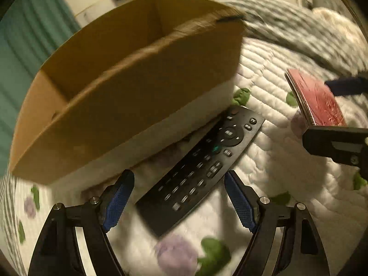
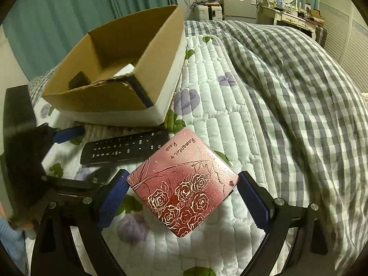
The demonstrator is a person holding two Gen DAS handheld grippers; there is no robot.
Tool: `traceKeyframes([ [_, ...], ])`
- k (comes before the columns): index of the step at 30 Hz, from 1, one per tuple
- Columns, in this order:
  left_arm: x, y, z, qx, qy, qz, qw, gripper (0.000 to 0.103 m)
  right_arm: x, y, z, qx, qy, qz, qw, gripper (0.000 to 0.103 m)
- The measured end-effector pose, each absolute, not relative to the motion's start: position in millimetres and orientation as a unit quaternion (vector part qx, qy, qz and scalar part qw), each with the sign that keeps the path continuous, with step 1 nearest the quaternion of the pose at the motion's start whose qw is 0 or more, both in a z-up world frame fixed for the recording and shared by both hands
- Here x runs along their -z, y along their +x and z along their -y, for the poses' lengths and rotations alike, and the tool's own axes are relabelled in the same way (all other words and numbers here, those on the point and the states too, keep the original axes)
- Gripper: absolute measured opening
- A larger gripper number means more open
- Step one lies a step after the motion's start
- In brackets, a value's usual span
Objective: Organize rigid objects
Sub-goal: 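Grasp the black TV remote by its end with the left gripper, then carry the pink case and remote into the box and open both grippers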
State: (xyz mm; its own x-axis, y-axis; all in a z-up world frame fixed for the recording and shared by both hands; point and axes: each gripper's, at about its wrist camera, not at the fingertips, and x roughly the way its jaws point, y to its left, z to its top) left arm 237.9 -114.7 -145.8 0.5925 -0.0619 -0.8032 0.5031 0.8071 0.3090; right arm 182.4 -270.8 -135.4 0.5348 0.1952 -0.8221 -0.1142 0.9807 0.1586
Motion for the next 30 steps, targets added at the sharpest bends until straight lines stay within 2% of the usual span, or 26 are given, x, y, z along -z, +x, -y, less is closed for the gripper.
traceKeyframes([
  [2,151,244,121,0.166,0.271,-0.419,0.851,0.080,139,184,270,-0.090,0.049,-0.476,0.873,0.094],
  [4,152,246,123,0.191,0.261,-0.423,0.846,0.056,144,186,270,-0.089,0.047,-0.480,0.872,0.094],
  [7,146,241,123,0.197,0.269,-0.419,0.845,0.041,147,187,269,-0.082,0.039,-0.481,0.872,0.094],
  [16,108,223,112,0.176,0.226,-0.460,0.840,0.021,127,171,280,-0.091,0.058,-0.470,0.876,0.094],
  [25,53,171,90,0.165,0.172,-0.439,0.866,0.019,94,134,288,-0.097,0.064,-0.450,0.885,0.094],
  [30,15,151,77,0.147,0.151,-0.405,0.890,0.019,51,117,277,-0.119,0.041,-0.422,0.898,0.094],
])
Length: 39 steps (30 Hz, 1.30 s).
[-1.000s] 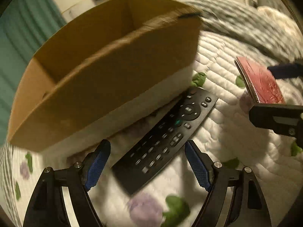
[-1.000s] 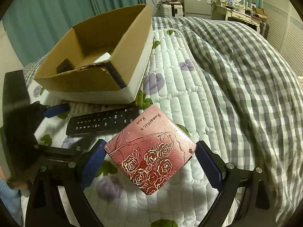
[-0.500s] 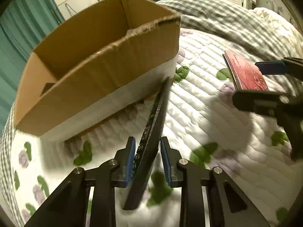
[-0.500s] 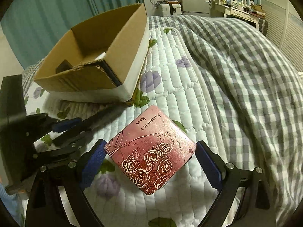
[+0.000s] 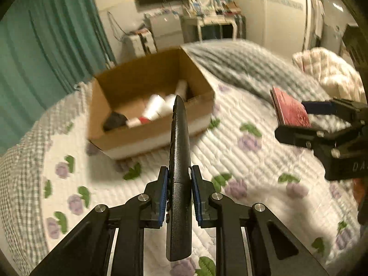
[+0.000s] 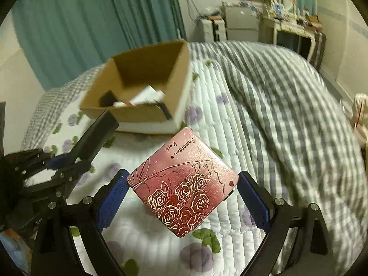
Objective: Organize rigid objects
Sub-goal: 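Carry the pink case and remote into the box and open both grippers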
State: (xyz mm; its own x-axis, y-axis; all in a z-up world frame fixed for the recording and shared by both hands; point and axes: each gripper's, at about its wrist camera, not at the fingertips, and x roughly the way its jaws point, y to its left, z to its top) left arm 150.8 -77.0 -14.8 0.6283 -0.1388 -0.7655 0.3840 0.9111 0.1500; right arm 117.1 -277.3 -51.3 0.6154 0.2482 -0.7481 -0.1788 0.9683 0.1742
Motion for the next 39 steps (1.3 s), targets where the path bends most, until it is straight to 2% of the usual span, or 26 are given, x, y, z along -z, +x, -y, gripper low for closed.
traceKeyframes([
  [7,-33,165,59,0.114,0.115,-0.381,0.910,0.019,-20,131,240,-0.163,-0.031,-0.367,0.915,0.094],
  [15,-50,227,41,0.070,0.086,-0.372,0.921,0.019,-47,204,208,-0.202,-0.038,-0.346,0.915,0.094],
  [20,-31,279,33,0.065,0.066,-0.364,0.927,0.019,-34,256,197,-0.199,-0.039,-0.344,0.917,0.094],
  [25,9,325,36,0.059,0.072,-0.384,0.919,0.019,-5,306,188,-0.198,-0.040,-0.353,0.913,0.094],
  [31,50,348,42,0.066,0.064,-0.411,0.907,0.019,30,335,188,-0.205,-0.044,-0.362,0.908,0.094],
  [38,61,346,48,0.067,0.060,-0.413,0.906,0.020,47,339,185,-0.202,-0.047,-0.364,0.908,0.094],
  [39,61,343,48,0.065,0.061,-0.414,0.906,0.023,46,338,185,-0.200,-0.046,-0.365,0.908,0.094],
])
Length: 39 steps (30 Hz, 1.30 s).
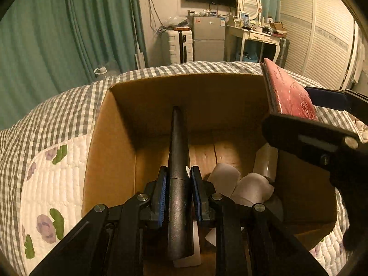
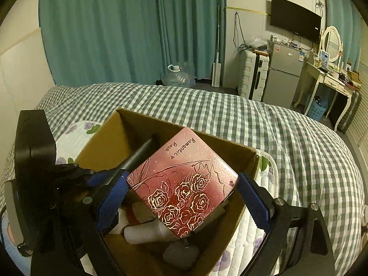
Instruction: Organize rigid objects
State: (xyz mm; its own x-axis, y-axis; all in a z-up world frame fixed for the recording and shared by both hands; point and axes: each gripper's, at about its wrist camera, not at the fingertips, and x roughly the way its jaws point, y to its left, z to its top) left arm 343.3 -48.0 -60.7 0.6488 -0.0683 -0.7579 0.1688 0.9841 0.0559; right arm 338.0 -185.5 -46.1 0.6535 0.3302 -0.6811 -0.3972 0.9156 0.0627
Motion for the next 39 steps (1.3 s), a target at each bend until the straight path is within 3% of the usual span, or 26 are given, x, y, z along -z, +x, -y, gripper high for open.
traceKeyframes([
  [5,41,334,45,0.061,0.076,-0.395,0.913,0.027,34,334,190,-0.208,-0.032,-0.364,0.908,0.094],
  [7,27,330,40,0.055,0.075,-0.384,0.919,0.036,23,333,190,-0.205,-0.035,-0.355,0.911,0.094],
  [13,7,327,16,0.026,0.057,-0.372,0.926,0.036,12,340,184,-0.196,-0.032,-0.353,0.914,0.094],
  [25,13,315,-4,0.016,0.055,-0.373,0.926,0.036,51,357,160,-0.168,-0.061,-0.381,0.907,0.095],
  [30,-11,302,-1,0.010,0.049,-0.363,0.930,0.036,20,343,172,-0.147,-0.047,-0.361,0.920,0.096],
  [35,-62,273,6,0.009,0.041,-0.328,0.944,0.036,-46,297,192,-0.128,-0.044,-0.314,0.940,0.096],
  [37,-92,254,11,0.002,0.042,-0.305,0.951,0.054,-71,277,199,-0.115,-0.050,-0.295,0.947,0.096],
  [39,-111,238,14,-0.005,0.039,-0.284,0.958,0.055,-97,253,208,-0.109,-0.051,-0.280,0.953,0.096],
])
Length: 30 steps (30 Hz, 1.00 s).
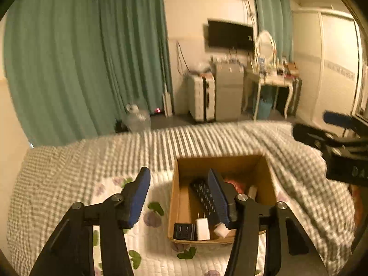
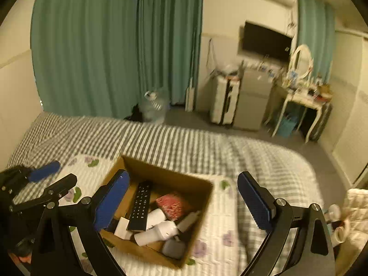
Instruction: Organize rigid objects
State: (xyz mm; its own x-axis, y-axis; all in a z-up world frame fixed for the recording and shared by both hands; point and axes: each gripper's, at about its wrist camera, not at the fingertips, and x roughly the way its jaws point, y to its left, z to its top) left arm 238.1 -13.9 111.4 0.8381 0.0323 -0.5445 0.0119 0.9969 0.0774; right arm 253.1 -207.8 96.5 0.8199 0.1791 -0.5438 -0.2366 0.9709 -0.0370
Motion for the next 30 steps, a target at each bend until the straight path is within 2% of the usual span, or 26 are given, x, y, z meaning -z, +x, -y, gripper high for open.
traceKeyframes([
  [3,-144,208,16,0.004,0.029,-0.257,0.966,0.055,-128,215,219,-0.094,-0.056,-0.255,0.961,0.096],
  [4,-153,198,17,0.005,0.029,-0.248,0.968,0.059,-136,202,219,-0.093,-0.059,-0.248,0.962,0.096],
  [5,-162,189,18,0.006,0.029,-0.239,0.971,0.062,-143,190,221,-0.092,-0.065,-0.242,0.964,0.096],
  [7,-175,169,21,0.007,0.034,-0.220,0.975,0.079,-154,164,226,-0.086,-0.073,-0.225,0.968,0.097],
  [9,-183,150,23,0.011,0.039,-0.200,0.979,0.081,-161,140,230,-0.082,-0.073,-0.206,0.972,0.103],
  [12,-183,123,24,0.011,0.055,-0.172,0.984,0.084,-161,106,234,-0.072,-0.071,-0.182,0.978,0.103],
  [14,-178,111,23,0.007,0.061,-0.154,0.986,0.086,-155,90,233,-0.058,-0.075,-0.169,0.981,0.103],
  [15,-171,102,21,0.008,0.060,-0.141,0.988,0.092,-152,84,233,-0.055,-0.074,-0.165,0.982,0.103],
  [16,-166,98,20,0.005,0.060,-0.133,0.989,0.093,-146,78,233,-0.053,-0.070,-0.160,0.983,0.103],
  [19,-147,93,15,-0.010,0.059,-0.118,0.991,0.093,-126,71,234,-0.047,-0.048,-0.158,0.985,0.103],
  [24,-105,102,1,-0.012,0.049,-0.140,0.989,0.094,-75,73,236,-0.022,-0.002,-0.173,0.985,0.103],
  [30,-60,118,-1,-0.012,0.070,-0.162,0.984,0.094,-30,85,223,-0.036,0.003,-0.170,0.985,0.103],
])
